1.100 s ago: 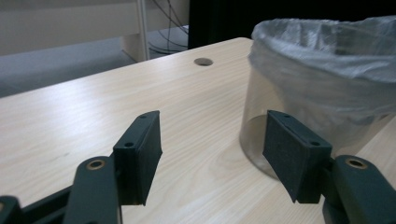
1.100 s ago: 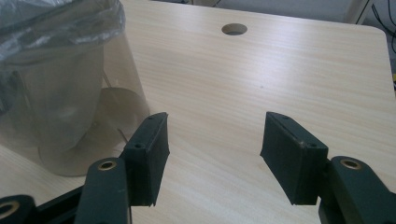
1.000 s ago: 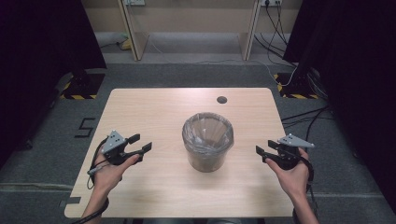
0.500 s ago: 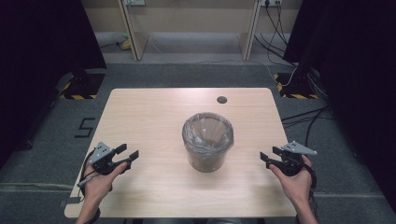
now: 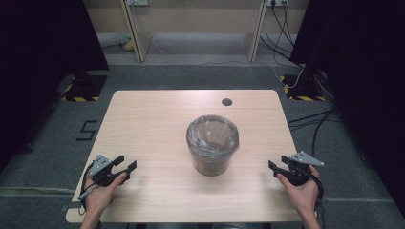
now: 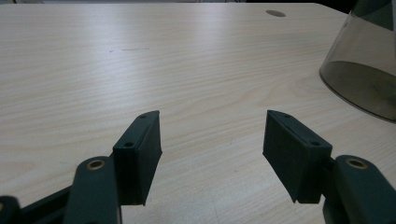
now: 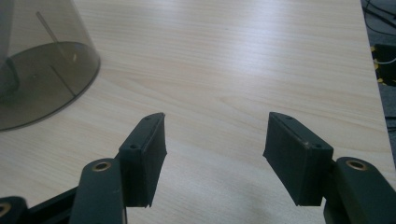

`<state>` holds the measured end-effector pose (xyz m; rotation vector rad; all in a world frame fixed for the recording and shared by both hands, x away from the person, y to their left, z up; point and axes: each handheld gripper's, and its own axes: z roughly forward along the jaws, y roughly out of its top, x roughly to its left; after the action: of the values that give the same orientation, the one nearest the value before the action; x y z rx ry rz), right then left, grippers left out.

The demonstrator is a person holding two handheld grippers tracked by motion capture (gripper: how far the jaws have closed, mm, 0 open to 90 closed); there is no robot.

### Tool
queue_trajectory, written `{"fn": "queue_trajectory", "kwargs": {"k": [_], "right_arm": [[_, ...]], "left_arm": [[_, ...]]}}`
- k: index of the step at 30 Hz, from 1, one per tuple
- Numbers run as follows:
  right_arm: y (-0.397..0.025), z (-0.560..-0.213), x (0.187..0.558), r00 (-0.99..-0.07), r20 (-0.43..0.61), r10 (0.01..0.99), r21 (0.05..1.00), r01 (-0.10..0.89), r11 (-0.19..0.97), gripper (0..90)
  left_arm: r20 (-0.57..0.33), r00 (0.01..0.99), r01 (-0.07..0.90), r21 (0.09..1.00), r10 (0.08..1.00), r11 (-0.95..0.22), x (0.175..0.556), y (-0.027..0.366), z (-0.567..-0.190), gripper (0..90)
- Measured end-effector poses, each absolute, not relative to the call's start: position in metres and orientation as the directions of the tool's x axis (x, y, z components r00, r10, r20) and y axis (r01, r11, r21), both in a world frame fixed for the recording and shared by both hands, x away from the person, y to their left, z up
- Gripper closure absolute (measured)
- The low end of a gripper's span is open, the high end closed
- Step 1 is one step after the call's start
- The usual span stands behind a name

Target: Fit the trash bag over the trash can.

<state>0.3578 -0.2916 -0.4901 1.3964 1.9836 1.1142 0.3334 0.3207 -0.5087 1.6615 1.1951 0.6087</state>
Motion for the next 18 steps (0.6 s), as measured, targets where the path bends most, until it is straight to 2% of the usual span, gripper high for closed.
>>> {"fn": "queue_trajectory", "kwargs": {"k": [18], "right_arm": [[-0.294,-0.504,0.35,-0.343,0.074,0.937,0.856,0.503,0.116,37.9]], "left_arm": [[-0.126,0.375,0.413,0.91,0.918,-0.044,0.33,0.318,-0.519,36.2]]}}
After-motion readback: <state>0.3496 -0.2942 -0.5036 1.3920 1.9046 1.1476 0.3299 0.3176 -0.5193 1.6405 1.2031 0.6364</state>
